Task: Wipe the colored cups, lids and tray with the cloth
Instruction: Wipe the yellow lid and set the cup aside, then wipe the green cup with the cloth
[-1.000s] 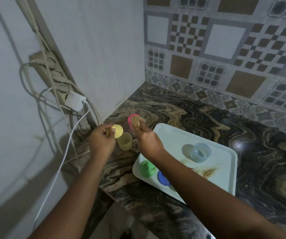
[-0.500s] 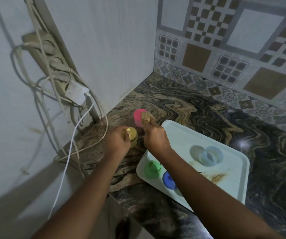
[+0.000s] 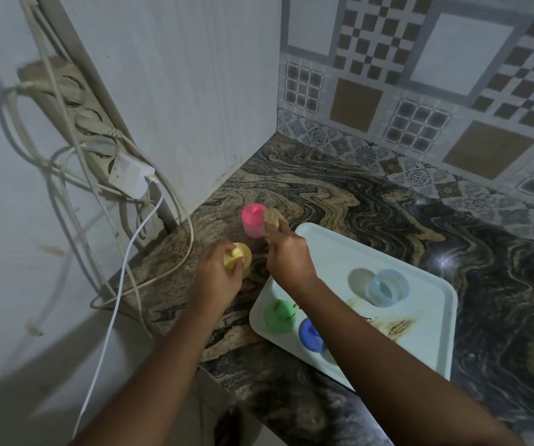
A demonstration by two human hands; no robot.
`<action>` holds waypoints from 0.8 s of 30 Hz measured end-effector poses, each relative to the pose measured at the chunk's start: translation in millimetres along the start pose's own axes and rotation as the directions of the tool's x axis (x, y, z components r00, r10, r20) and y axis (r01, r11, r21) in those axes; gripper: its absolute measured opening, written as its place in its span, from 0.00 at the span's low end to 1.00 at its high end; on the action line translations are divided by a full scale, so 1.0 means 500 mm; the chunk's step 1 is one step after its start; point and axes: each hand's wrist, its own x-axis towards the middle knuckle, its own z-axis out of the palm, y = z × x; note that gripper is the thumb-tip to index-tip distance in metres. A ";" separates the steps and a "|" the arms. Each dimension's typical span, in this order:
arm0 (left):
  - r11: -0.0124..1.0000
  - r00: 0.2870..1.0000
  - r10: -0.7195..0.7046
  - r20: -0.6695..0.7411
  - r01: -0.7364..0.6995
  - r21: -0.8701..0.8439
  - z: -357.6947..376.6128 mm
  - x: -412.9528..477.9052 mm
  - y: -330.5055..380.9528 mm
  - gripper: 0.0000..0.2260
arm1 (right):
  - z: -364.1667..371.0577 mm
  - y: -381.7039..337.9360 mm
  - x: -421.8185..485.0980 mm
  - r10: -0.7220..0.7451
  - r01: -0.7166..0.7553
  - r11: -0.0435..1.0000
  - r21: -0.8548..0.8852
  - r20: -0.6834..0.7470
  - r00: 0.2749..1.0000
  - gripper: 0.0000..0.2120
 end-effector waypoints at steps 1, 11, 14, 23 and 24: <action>1.000 1.000 0.014 0.003 -0.014 0.004 0.000 -0.001 0.000 0.13 | -0.001 0.001 0.000 0.000 0.000 1.000 -0.002 0.003 1.000 0.25; 0.997 0.998 0.059 0.037 -0.061 0.041 0.008 -0.017 -0.005 0.16 | -0.010 -0.003 -0.012 -0.009 0.013 0.997 0.072 -0.061 0.998 0.22; 0.999 0.999 0.035 0.033 -0.036 0.031 0.010 -0.016 -0.006 0.15 | -0.019 -0.006 -0.019 -0.026 0.033 0.995 0.090 -0.081 0.996 0.20; 0.996 0.999 0.033 -0.019 -0.031 0.078 -0.003 -0.016 -0.005 0.22 | -0.048 -0.007 -0.030 -0.032 0.051 0.989 0.142 -0.130 0.991 0.19; 0.997 0.999 0.028 -0.040 -0.026 0.070 -0.006 -0.018 0.000 0.22 | -0.051 -0.008 -0.033 -0.028 0.050 0.985 0.163 -0.135 0.991 0.19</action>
